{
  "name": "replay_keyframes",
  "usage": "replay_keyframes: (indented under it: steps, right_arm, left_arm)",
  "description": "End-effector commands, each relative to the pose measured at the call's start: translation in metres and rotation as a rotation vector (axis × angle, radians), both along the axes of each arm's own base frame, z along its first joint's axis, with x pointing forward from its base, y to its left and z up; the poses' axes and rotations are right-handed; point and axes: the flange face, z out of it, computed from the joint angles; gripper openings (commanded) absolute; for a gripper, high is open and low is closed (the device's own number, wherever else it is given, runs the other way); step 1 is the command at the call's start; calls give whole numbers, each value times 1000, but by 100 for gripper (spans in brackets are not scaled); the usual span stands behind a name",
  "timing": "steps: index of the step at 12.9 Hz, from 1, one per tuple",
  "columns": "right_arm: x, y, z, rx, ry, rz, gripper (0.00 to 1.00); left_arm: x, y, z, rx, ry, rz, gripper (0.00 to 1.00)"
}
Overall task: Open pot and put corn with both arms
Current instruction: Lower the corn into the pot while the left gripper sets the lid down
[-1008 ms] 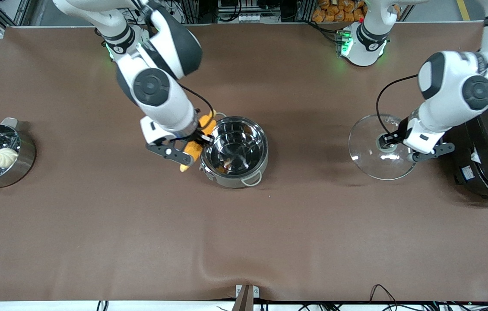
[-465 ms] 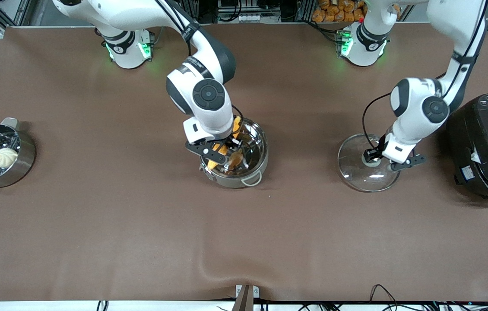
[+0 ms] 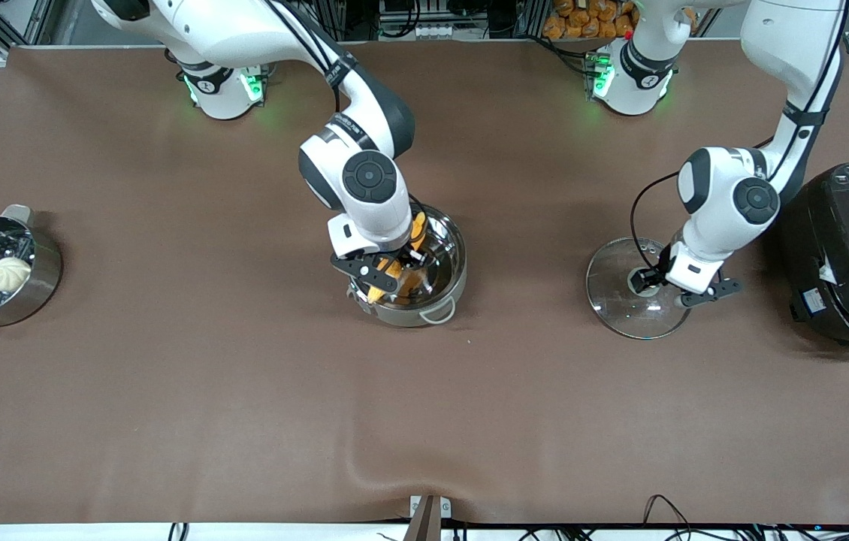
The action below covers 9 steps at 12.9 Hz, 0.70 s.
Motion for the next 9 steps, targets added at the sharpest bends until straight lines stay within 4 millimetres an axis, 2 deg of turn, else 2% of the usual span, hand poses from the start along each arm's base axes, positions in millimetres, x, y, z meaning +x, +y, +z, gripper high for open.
replay_keyframes:
  steps: [1,2,5,7,8,9]
  right_arm:
    - [7,-2,-2,-14,-16,-23,76]
    - [7,-2,-4,-15,-13,-23,100]
    - [5,2,-1,1,-8,-37,100]
    - [11,-2,8,19,-7,-68,100]
    - [17,-11,16,49,16,-105,100]
    - [23,-24,44,104,18,-143,100]
  left_arm:
    - [25,4,57,2,-17,-15,100]
    - [36,6,84,2,-10,-14,100]
    - [50,4,169,2,42,-24,100]
    - [56,3,220,3,68,-30,100]
    - [57,4,244,5,94,-34,100]
    - [54,4,265,10,124,-52,100]
